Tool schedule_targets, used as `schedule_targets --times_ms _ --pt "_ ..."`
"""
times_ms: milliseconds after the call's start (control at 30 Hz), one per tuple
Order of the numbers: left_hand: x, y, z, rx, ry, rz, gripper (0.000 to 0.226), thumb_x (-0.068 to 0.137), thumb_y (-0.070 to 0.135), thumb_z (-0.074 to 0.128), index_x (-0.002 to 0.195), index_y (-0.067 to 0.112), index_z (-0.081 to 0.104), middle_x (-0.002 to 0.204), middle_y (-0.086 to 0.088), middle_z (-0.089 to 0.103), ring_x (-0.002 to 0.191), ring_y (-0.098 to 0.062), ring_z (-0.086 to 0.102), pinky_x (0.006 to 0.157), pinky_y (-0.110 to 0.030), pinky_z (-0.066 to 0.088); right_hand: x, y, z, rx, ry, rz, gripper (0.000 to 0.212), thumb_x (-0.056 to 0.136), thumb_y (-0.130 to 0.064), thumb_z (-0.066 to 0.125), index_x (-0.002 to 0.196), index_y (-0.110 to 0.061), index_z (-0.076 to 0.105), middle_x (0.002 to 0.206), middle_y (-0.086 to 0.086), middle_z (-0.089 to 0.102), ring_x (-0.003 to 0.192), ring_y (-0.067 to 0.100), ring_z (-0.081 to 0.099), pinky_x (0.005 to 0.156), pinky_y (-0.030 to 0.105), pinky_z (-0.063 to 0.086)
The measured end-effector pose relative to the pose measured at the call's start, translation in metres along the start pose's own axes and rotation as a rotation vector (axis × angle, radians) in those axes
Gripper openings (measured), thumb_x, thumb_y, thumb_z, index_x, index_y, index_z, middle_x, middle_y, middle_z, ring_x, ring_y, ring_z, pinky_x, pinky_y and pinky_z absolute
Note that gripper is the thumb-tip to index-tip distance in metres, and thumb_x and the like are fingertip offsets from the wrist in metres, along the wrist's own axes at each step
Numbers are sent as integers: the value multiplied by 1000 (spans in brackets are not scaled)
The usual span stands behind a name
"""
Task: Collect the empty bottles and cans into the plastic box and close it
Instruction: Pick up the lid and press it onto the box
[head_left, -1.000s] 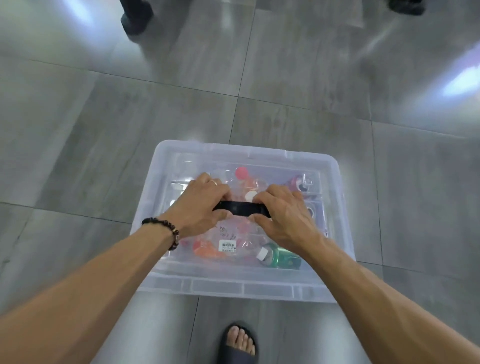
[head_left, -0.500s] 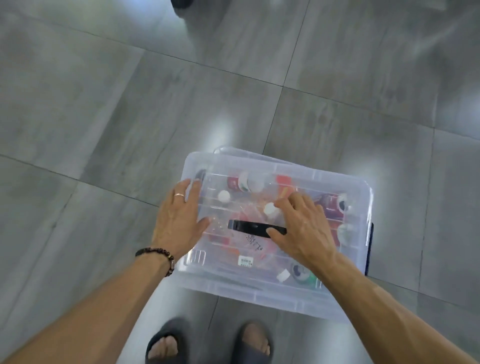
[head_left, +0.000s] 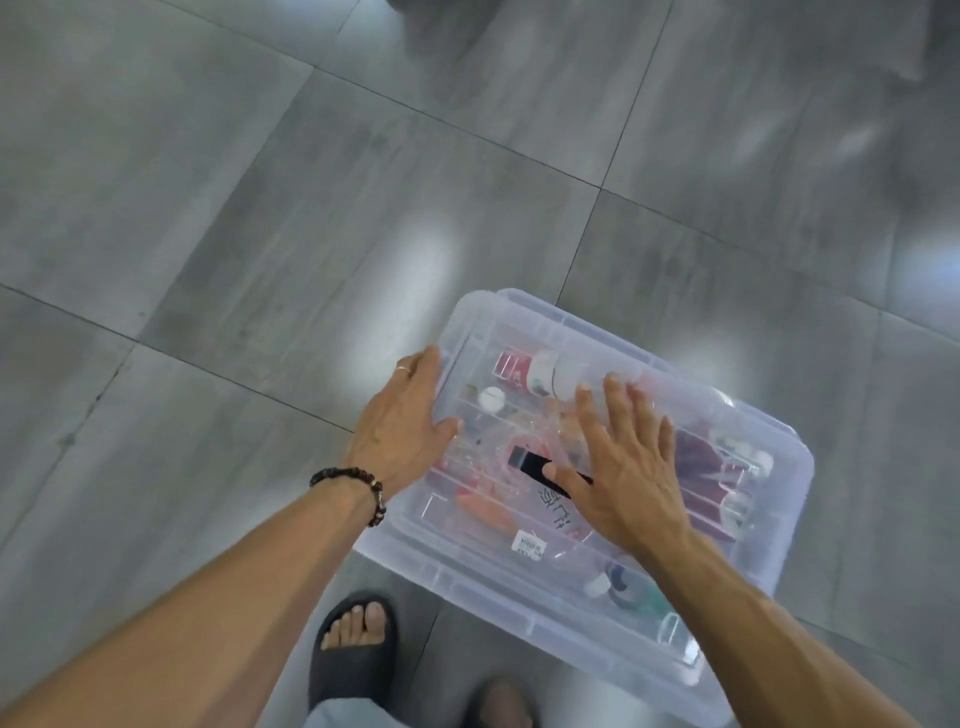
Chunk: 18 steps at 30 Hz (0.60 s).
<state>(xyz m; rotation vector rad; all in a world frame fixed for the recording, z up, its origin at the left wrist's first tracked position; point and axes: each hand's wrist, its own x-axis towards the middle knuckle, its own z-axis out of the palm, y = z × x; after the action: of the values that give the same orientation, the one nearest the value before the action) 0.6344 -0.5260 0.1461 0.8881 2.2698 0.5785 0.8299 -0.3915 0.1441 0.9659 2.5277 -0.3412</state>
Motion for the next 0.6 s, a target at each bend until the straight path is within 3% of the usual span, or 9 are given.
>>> schedule_targets --times_ms 67,167,300,400,500,600 --pt "8 -1 5 -10 52 -28 35 90 17 58 115 17 34 95 1 44 77 -22 51 65 -32 43 1 8 -2 22 -26 -7 90 88 -72 32 147 -33 -23 155 2 -33 141 27 -33 117 55 -9" --pt "11 0 11 21 78 -17 13 93 11 46 104 9 40 71 2 43 67 -27 49 61 -32 33 0 10 -5 21 -43 -14 91 86 -73 31 146 -34 -25 154 0 -33 141 25 -33 118 54 -8" --pt "16 18 7 82 114 64 23 95 12 42 116 4 41 68 -2 44 63 -28 43 61 -31 29 -1 6 -11 54 -8 41 96 83 -77 29 141 -31 -32 152 1 -37 140 24 -34 117 52 -11" --pt "31 35 3 71 119 90 19 95 13 43 111 4 42 74 -6 50 65 -24 39 62 -30 29 9 8 -23 87 -2 100 101 82 -78 33 147 -27 -24 152 0 -36 141 25 -31 117 51 -11" --pt "47 36 6 36 74 46 16 95 16 44 106 6 47 80 -10 58 68 -26 47 61 -31 33 26 7 -30 108 -87 103 108 76 -81 40 149 -28 -19 155 2 -32 142 29 -29 117 56 -6" --pt "50 21 10 74 37 10 33 94 24 47 123 9 45 76 -4 55 72 -27 48 61 -32 37 35 2 -26 78 -176 102 126 63 -88 47 148 -28 -24 153 5 -37 139 34 -33 113 59 -10"
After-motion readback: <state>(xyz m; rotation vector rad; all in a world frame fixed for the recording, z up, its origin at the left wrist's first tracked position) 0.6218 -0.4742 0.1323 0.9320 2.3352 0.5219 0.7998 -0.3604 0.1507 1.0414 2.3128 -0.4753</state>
